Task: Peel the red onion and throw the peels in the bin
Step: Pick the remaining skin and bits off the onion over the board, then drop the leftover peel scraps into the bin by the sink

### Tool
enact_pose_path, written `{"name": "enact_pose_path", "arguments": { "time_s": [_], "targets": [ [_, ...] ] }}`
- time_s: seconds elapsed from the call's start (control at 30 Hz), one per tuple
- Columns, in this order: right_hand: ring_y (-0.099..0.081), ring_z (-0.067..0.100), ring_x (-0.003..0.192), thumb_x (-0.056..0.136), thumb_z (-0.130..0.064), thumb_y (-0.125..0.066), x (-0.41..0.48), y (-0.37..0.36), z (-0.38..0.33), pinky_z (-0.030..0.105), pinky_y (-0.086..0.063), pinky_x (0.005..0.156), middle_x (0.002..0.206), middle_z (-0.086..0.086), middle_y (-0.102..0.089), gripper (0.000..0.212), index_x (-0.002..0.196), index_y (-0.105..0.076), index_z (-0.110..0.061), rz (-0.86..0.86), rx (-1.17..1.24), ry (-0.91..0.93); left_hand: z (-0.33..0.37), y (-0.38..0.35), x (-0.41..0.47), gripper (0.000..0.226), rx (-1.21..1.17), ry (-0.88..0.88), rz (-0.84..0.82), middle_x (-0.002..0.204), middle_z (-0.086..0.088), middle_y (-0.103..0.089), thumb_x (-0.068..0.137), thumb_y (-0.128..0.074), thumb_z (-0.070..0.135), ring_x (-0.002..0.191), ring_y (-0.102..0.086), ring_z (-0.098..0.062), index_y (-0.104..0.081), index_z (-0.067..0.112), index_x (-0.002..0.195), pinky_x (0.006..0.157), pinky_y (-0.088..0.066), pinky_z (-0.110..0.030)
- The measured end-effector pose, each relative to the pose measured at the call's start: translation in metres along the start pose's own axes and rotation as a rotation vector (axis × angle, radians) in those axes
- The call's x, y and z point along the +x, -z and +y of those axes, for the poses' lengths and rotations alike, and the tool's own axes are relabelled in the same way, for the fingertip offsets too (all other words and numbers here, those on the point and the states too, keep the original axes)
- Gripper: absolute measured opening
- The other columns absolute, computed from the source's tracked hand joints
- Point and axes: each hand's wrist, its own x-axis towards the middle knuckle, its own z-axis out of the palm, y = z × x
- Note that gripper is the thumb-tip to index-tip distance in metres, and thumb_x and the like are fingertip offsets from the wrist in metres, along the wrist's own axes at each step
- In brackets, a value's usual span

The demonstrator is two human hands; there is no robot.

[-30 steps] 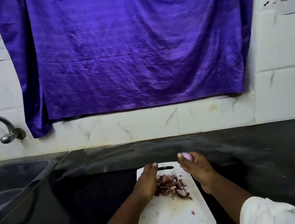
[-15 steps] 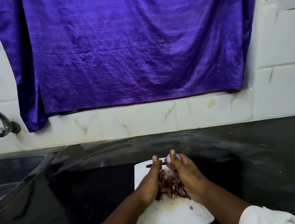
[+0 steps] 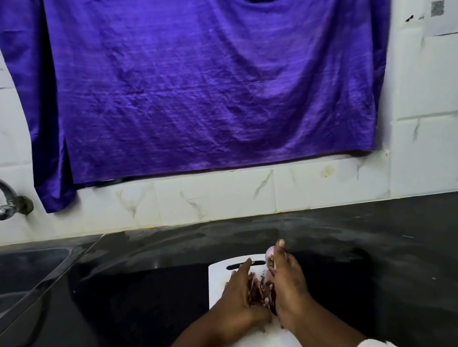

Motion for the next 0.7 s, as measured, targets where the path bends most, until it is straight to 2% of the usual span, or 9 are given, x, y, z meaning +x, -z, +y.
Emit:
{"name": "enact_pose_path", "arguments": {
  "time_s": [0.07,0.13,0.2,0.27,0.37,0.43,0.57,0.63,0.7],
  "targets": [
    [-0.065,0.017,0.089,0.095,-0.058,-0.050,0.016,0.005,-0.007,0.033,-0.052,0.079,0.092,0.001,-0.068,0.044,0.093,-0.062,-0.016,-0.048,-0.144,0.074,0.007,-0.004,-0.001,0.133,0.144,-0.018,0.035,0.173,0.010,-0.009,0.064,-0.081,0.057,0.161,-0.010,-0.016,0.005,0.037,0.164,0.129,-0.025,-0.045],
    [-0.060,0.012,0.085,0.090,-0.064,-0.049,0.031,0.014,-0.015,0.027,-0.047,0.081,0.086,-0.003,-0.063,0.051,0.092,-0.062,-0.015,-0.149,-0.367,0.127,0.015,-0.012,-0.003,0.147,0.254,-0.046,0.099,0.173,0.012,-0.001,0.060,-0.081,0.075,0.161,-0.002,-0.011,0.010,0.027,0.165,0.131,-0.019,-0.040],
    [-0.062,0.012,0.096,0.093,-0.062,-0.047,0.040,0.017,-0.021,0.031,-0.049,0.097,0.099,0.001,-0.064,0.052,0.104,-0.064,-0.014,-0.260,-0.474,0.088,0.014,-0.019,0.001,0.158,0.272,-0.057,0.176,0.173,0.013,0.004,0.053,-0.079,0.085,0.161,0.003,-0.009,0.014,0.025,0.164,0.132,-0.016,-0.039],
    [-0.063,0.014,0.098,0.093,-0.063,-0.047,0.045,0.016,-0.021,0.038,-0.049,0.103,0.102,0.004,-0.064,0.051,0.104,-0.064,-0.016,-0.328,-0.499,0.040,0.013,-0.023,0.008,0.163,0.282,-0.046,0.237,0.174,0.009,0.008,0.047,-0.075,0.092,0.161,0.006,-0.011,0.017,0.024,0.163,0.132,-0.015,-0.040],
    [-0.072,0.022,0.092,0.074,-0.079,-0.055,0.045,0.012,-0.010,0.040,-0.056,0.094,0.096,0.009,-0.074,0.067,0.096,-0.068,-0.017,-0.362,-0.530,-0.006,0.008,-0.028,0.018,0.159,0.341,-0.090,0.307,0.175,0.008,-0.003,0.048,-0.071,0.095,0.161,-0.007,-0.011,0.015,0.027,0.163,0.130,-0.022,-0.037],
    [-0.075,0.029,0.099,0.067,-0.084,-0.062,0.043,0.012,-0.004,0.047,-0.057,0.098,0.102,0.012,-0.078,0.069,0.096,-0.073,-0.022,-0.337,-0.482,-0.043,0.009,-0.031,0.021,0.155,0.377,-0.091,0.340,0.172,0.008,-0.019,0.053,-0.069,0.093,0.157,-0.023,-0.011,0.012,0.021,0.164,0.126,-0.029,-0.034],
    [-0.075,0.033,0.102,0.089,-0.059,-0.058,0.040,0.019,-0.009,0.044,-0.060,0.091,0.109,0.019,-0.077,0.051,0.112,-0.066,-0.015,-0.289,-0.292,-0.143,0.013,-0.035,0.024,0.148,0.519,-0.030,0.302,0.162,0.006,-0.038,0.063,-0.061,0.090,0.146,-0.038,-0.016,0.018,0.014,0.163,0.121,-0.030,-0.036],
    [-0.071,0.035,0.111,0.082,-0.063,-0.060,0.042,0.024,-0.009,0.049,-0.055,0.100,0.117,0.023,-0.073,0.064,0.121,-0.062,-0.011,-0.241,-0.198,-0.178,0.014,-0.034,0.024,0.138,0.556,-0.018,0.285,0.160,0.004,-0.040,0.071,-0.060,0.082,0.144,-0.038,-0.018,0.017,0.013,0.163,0.119,-0.030,-0.037],
    [-0.067,0.033,0.118,0.082,-0.063,-0.059,0.042,0.027,-0.014,0.043,-0.052,0.103,0.127,0.022,-0.067,0.071,0.131,-0.054,-0.011,-0.183,-0.102,-0.170,0.015,-0.034,0.022,0.125,0.609,-0.029,0.281,0.161,0.004,-0.037,0.079,-0.057,0.075,0.143,-0.036,-0.020,0.013,0.015,0.164,0.117,-0.030,-0.037]
  ]
}}
